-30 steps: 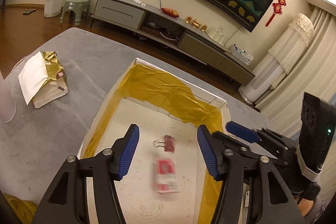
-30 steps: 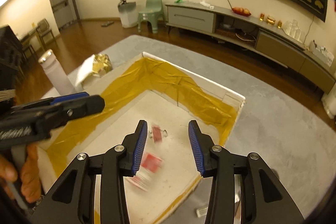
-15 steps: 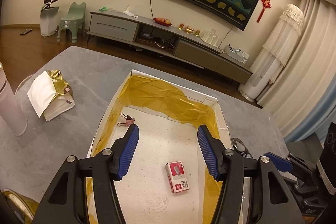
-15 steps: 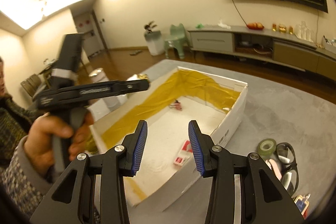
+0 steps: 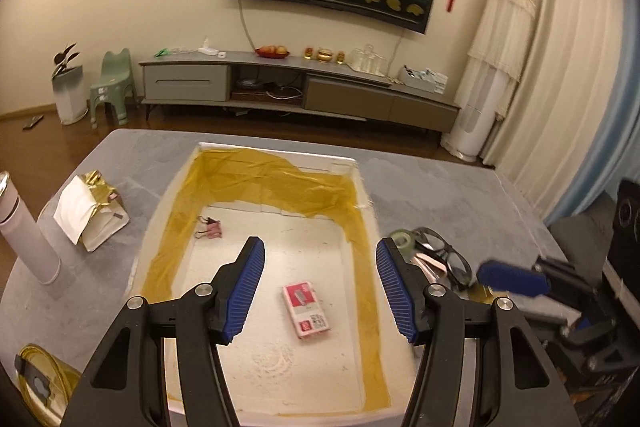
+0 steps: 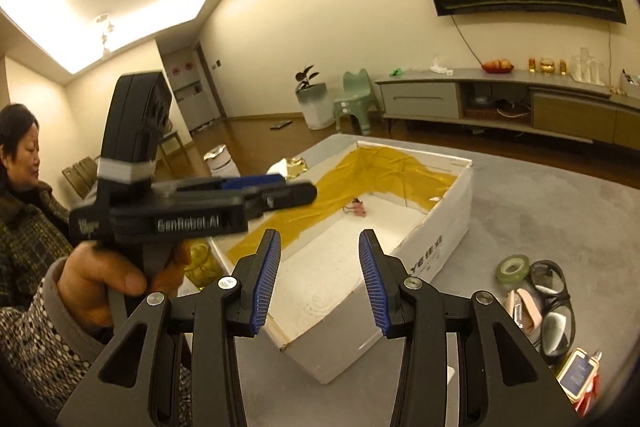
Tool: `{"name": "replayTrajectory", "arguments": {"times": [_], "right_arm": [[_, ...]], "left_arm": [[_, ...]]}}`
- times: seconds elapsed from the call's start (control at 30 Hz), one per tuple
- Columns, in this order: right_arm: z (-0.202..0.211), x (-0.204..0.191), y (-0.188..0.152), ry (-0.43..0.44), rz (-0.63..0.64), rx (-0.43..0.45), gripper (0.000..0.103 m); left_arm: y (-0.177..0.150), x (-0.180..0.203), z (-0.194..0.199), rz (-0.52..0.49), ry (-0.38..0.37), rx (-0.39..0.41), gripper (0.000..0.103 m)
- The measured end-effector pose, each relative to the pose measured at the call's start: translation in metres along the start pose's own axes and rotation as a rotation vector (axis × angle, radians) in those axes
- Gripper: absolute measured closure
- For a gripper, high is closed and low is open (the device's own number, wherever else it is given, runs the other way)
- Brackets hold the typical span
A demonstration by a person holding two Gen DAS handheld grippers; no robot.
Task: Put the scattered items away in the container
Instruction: 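Move both tools back toward the remaining items on the table, then grasp the white charger plug with the left tool while the right tool grasps the cream tissue pack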
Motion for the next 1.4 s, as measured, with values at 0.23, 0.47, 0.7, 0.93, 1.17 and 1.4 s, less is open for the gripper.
{"name": "replayTrajectory", "arguments": {"times": [0.23, 0.47, 0.7, 0.93, 1.17, 1.4], "right_arm": [[0.040, 0.015, -0.006, -0.034, -0.016, 0.023, 0.059], [0.074, 0.041, -0.024, -0.114, -0.026, 0.019, 0.059], [0.098, 0.086, -0.041, -0.220, -0.115, 0.001, 0.059], [0.117, 0.133, -0.068, -0.304, -0.207, -0.039, 0.059], [0.114, 0.164, -0.095, -0.388, -0.232, -0.113, 0.055], [0.097, 0.193, -0.118, -0.507, -0.191, -0.217, 0.051]], "left_arm": [[-0.008, 0.070, 0.003, -0.154, -0.037, -0.013, 0.043], [-0.022, 0.107, -0.004, -0.204, -0.059, -0.049, 0.043], [-0.039, 0.137, -0.021, -0.237, -0.088, -0.106, 0.043], [-0.065, 0.169, -0.051, -0.273, -0.144, -0.192, 0.043], [-0.093, 0.184, -0.086, -0.300, -0.142, -0.270, 0.041], [-0.112, 0.161, -0.128, -0.190, -0.121, -0.334, 0.038]]}}
Point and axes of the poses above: each gripper's, at about its wrist camera, not at the fingertips, and z roughly against the way its jaws point, x to its right, y to its top, the point moved 8 cm from there along -z, roughly the way its jaws point, and after that the axes turned 9 degrees about -z, right-handed, at the moved point
